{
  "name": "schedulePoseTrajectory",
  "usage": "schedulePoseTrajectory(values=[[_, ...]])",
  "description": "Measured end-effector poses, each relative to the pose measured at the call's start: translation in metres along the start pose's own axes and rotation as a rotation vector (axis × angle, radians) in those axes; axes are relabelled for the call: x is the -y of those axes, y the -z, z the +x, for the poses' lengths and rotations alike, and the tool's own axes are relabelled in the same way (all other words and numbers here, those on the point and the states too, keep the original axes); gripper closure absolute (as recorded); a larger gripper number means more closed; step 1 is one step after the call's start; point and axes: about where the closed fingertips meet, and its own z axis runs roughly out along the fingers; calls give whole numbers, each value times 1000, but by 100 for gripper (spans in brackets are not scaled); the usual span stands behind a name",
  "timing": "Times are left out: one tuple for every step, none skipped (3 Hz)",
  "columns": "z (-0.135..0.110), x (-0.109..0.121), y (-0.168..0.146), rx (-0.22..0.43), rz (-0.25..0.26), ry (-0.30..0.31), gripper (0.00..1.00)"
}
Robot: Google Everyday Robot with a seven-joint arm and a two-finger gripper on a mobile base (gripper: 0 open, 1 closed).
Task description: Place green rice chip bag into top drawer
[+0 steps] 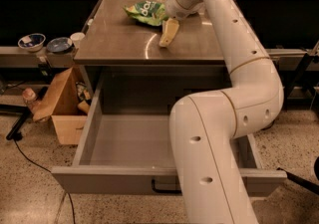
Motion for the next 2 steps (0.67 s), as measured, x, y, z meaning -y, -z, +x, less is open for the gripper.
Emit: schedulePoseTrajectory(values=[[0,0,0,0,0,0,17],[0,0,0,0,0,0,40]])
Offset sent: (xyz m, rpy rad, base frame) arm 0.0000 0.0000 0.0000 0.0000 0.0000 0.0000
